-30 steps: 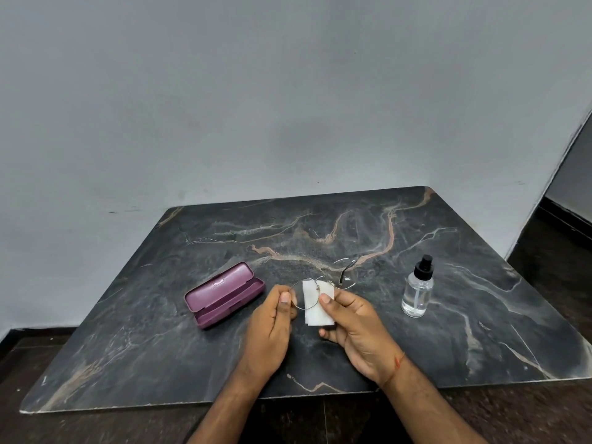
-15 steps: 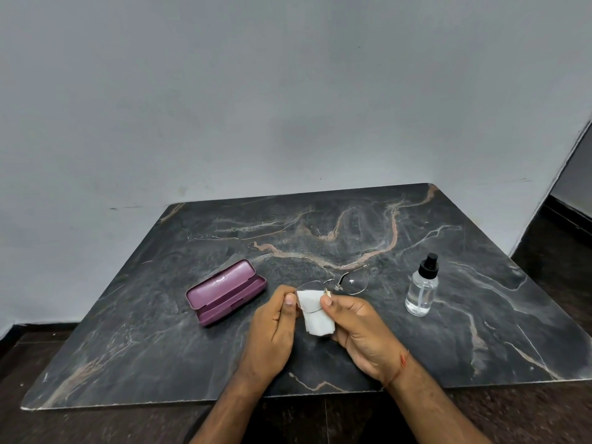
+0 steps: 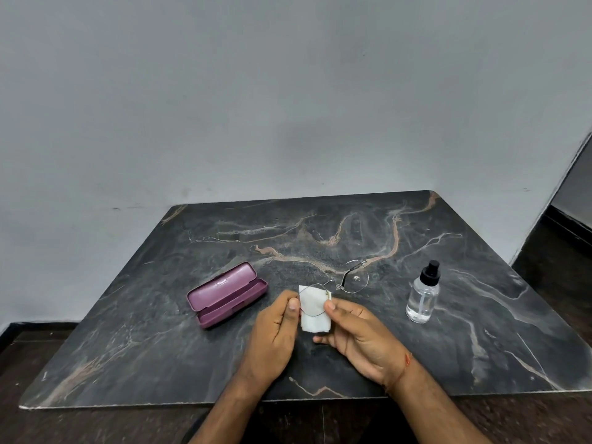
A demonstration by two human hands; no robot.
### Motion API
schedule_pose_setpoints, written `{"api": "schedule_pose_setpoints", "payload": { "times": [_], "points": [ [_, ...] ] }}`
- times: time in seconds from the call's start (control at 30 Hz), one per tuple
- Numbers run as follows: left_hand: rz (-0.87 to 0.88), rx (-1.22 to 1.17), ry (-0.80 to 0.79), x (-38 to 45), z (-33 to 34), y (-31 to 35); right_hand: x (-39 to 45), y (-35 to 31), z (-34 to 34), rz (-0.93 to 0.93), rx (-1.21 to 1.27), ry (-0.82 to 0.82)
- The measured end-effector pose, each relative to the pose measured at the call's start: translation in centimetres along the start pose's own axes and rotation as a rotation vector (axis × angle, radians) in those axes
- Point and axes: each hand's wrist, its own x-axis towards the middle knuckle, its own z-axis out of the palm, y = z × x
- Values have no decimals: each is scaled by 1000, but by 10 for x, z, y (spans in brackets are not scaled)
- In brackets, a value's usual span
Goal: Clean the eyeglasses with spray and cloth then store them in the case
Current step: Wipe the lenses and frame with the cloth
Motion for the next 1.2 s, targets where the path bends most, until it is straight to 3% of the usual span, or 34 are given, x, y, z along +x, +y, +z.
{"api": "schedule_pose_setpoints", "payload": {
  "times": [0.3, 0.67, 0.87, 1.03, 1.2],
  "points": [
    [-3, -31, 22, 0, -1, -5, 2, 2, -1, -20, -21, 47],
    [56, 104, 88, -2, -2, 5, 0, 2, -2, -29, -32, 2],
    [-35, -10, 176, 5, -3, -4, 2, 6, -4, -84, 48, 129],
    [-22, 68, 178, 6, -3, -1, -8, 2, -2, -122, 94, 174],
    [8, 168, 151, 5, -2, 1, -27, -2, -7, -137, -78, 165]
  ]
}}
